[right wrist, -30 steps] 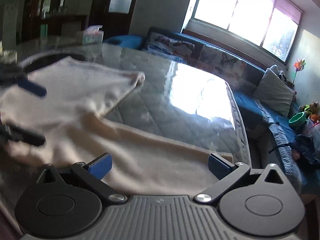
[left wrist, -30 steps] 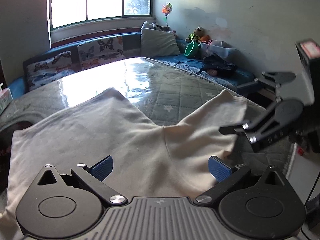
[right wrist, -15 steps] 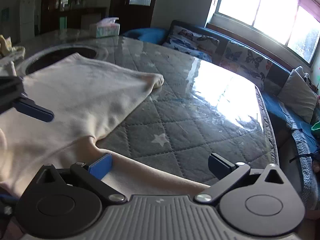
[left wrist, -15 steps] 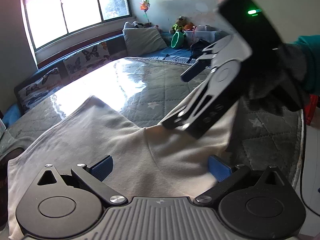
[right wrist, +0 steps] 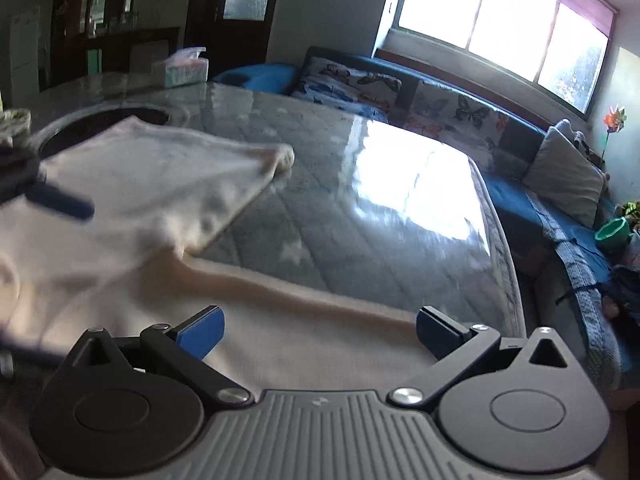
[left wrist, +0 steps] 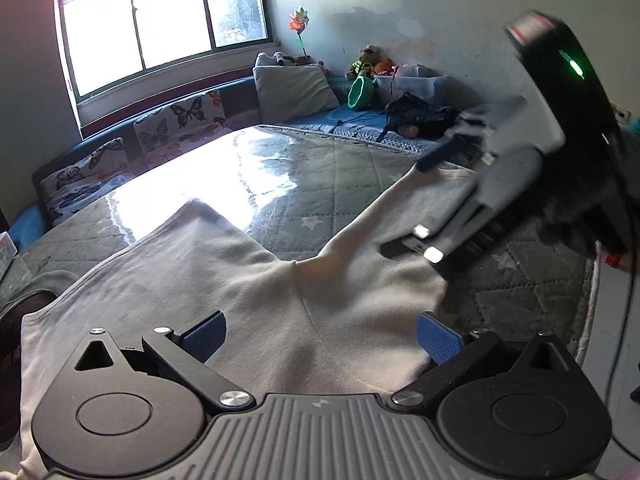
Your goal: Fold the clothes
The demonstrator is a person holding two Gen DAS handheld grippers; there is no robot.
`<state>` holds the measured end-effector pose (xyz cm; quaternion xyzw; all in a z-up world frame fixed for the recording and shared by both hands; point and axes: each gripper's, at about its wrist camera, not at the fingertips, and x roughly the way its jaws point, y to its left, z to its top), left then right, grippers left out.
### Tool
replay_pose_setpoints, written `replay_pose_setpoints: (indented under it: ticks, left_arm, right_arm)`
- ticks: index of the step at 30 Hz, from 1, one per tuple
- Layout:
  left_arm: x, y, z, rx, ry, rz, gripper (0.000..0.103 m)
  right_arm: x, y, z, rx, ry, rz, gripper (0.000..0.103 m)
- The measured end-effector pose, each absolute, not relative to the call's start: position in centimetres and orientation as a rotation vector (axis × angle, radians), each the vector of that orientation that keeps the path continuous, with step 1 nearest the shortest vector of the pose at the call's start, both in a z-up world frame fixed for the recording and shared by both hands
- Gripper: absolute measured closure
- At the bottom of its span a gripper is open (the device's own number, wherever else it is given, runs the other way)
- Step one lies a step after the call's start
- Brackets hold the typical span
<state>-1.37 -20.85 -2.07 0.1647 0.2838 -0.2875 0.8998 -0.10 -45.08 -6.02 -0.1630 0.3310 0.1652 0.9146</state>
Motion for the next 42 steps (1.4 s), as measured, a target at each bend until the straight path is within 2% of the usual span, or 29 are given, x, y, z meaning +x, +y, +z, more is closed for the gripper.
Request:
replay_pose_setpoints:
  ticks: [11,13,18,20,22,26,30,35,42]
  left_arm:
    - [-1.9,-18.7,-1.0,0.257,0.597,-0.562,0.000]
    - [-2.0,-18.2,-1.1,0.249,0.604,-0.551,0.000]
    - [-2.3,-17.5,-1.1,0.239,0.609,-0.526,0.000]
    - [-2.3,-17.3,-1.1,0.231,0.612,-0.515,0.000]
    - [-2.2,-17.0,-1.2,0.226,0.619,-0.506,0.000]
    - [-2.3,-16.8,-1.4,0.229,0.628,-0.497,0.000]
    - [-2.7,-16.7,-1.7,0.229,0.631,-0.502,0.000]
    - [-3.4,-16.7,-1.5,0.232,0.620,-0.523,0.000]
    - [-4.0,-16.3,-1.4,0.219,0.610,-0.550,0.000]
  right_arm:
    - [-1.1,-51.8,-6.4,-0.100,0.686,0.129,0.002]
    - [-0.8,-52.9,-6.5,-0.052,0.693,0.111,0.010]
    - [0.1,-54.9,-7.2,0.032,0.705,0.074,0.019]
    - [0.0,-55.2,-7.2,0.050,0.698,0.055,0.025]
    - [-0.1,-55.2,-7.1,0.050,0.697,0.030,0.039]
    - [-0.3,-55.5,-6.8,0.074,0.704,0.008,0.058]
    - [-0.3,-56.1,-6.7,0.115,0.711,-0.007,0.090]
    - [-1.0,-56.7,-5.3,0.203,0.666,0.021,0.094]
    - [-3.0,-54.6,-0.1,0.193,0.554,0.112,0.094]
